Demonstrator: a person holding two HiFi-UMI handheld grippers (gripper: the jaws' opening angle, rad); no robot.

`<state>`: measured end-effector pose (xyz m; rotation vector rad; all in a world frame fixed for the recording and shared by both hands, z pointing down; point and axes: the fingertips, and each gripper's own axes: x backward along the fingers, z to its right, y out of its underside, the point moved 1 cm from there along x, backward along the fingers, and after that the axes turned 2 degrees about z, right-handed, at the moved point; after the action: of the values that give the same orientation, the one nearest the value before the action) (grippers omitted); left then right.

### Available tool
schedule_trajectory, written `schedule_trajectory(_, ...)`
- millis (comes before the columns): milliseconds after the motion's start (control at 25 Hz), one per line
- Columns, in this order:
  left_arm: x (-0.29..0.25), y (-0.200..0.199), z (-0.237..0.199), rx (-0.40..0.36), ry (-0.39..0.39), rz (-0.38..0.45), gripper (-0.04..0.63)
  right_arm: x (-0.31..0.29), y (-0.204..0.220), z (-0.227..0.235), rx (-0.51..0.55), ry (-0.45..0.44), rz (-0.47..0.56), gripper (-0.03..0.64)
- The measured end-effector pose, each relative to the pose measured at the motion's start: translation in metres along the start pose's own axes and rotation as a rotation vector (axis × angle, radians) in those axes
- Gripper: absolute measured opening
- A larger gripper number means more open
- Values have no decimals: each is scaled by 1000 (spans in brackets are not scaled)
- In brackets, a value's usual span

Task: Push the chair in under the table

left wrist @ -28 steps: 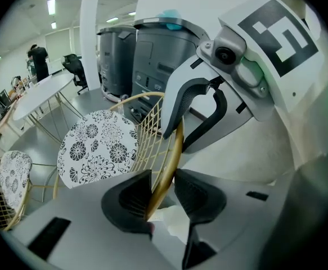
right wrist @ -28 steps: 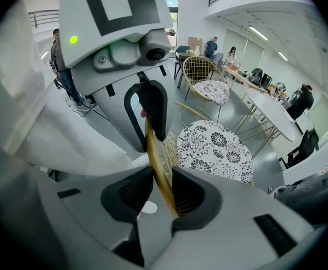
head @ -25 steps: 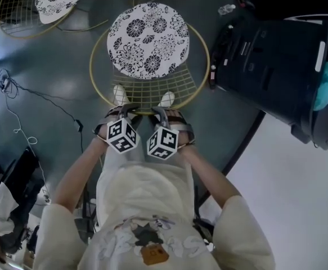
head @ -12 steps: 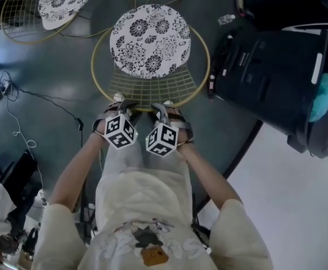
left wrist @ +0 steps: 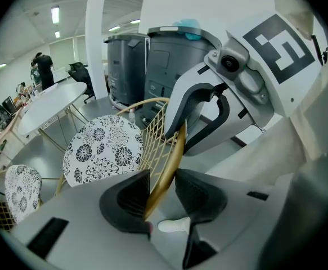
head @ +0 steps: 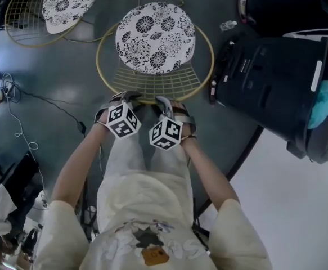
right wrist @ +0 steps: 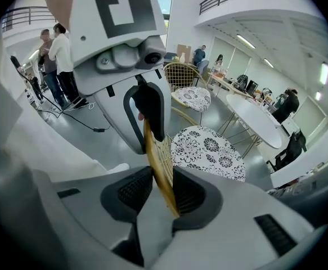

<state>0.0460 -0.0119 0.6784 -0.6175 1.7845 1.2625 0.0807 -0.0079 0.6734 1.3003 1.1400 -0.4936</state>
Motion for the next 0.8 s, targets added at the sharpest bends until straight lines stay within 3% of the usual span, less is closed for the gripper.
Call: schedule_trajectory(800,-14,-41,-52,-6,-37,25,138,-8,-1,68,96,73,67,107)
